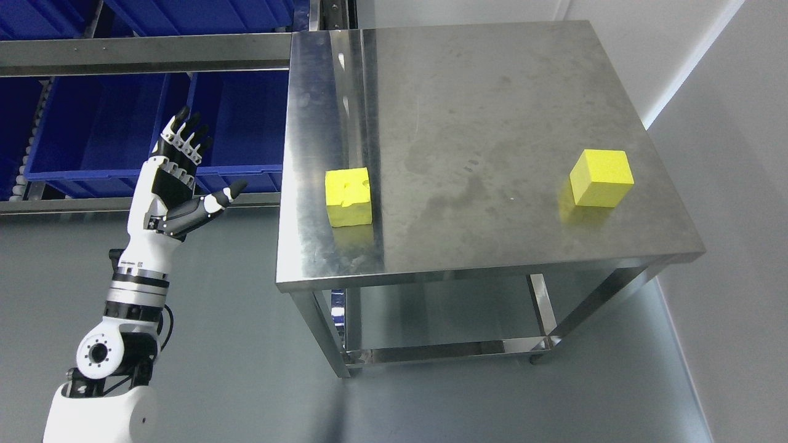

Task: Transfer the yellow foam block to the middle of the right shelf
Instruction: 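Reach the left hand toward the yellow foam cube nearer the robot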

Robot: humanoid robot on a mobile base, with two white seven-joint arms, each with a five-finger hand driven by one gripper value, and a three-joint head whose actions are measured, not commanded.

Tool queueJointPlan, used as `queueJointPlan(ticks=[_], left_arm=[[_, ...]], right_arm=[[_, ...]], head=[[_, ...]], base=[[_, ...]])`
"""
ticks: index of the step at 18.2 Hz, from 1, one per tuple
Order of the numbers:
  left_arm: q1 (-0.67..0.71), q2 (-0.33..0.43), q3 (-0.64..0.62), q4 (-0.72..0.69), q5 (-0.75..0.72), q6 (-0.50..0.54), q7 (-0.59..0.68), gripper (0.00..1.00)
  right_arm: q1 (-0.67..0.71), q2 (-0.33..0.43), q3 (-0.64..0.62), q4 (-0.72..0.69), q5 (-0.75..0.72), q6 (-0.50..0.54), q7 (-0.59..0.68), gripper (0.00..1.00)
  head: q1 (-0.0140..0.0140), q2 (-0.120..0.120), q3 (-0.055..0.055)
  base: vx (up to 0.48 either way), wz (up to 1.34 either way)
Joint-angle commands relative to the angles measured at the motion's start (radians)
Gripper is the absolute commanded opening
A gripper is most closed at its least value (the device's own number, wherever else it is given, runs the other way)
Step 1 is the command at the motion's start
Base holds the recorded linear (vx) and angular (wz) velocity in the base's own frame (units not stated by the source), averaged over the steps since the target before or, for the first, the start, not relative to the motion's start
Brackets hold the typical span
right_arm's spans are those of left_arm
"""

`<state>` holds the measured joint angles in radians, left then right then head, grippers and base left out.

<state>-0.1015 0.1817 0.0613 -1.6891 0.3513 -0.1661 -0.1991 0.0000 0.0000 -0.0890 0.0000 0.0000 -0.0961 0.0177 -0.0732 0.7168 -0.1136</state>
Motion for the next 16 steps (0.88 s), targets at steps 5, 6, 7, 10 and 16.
queueJointPlan(ticks=[5,6,7,10,16], left_arm=[[-0.004,0.008,0.064,0.000,0.000,-0.010,-0.052,1.00],[-0.006,0.016,0.066,0.000,0.000,-0.019,-0.112,1.00],[-0.006,0.028,0.066,0.002,0.000,-0.027,-0.191,1.00],[-0.001,0.073,0.069,0.000,0.000,-0.033,-0.359,1.00],[-0.064,0.128,0.029,0.049,-0.128,-0.016,-0.460,0.99]], right_arm=[[-0.001,-0.017,0.000,-0.017,0.000,-0.001,0.001,1.00],[-0.001,-0.017,0.000,-0.017,0.000,-0.001,0.001,1.00],[-0.001,-0.017,0.000,-0.017,0.000,-0.001,0.001,1.00],[-0.001,-0.017,0.000,-0.017,0.000,-0.001,0.001,1.00],[-0.001,-0.017,0.000,-0.017,0.000,-0.001,0.001,1.00]], head=[[0.0000,0.000,0.000],[0.0000,0.000,0.000],[0.0000,0.000,0.000],[0.0000,0.000,0.000],[0.0000,0.000,0.000]], base=[[0.000,0.00],[0.000,0.00],[0.000,0.00],[0.000,0.00],[0.000,0.00]])
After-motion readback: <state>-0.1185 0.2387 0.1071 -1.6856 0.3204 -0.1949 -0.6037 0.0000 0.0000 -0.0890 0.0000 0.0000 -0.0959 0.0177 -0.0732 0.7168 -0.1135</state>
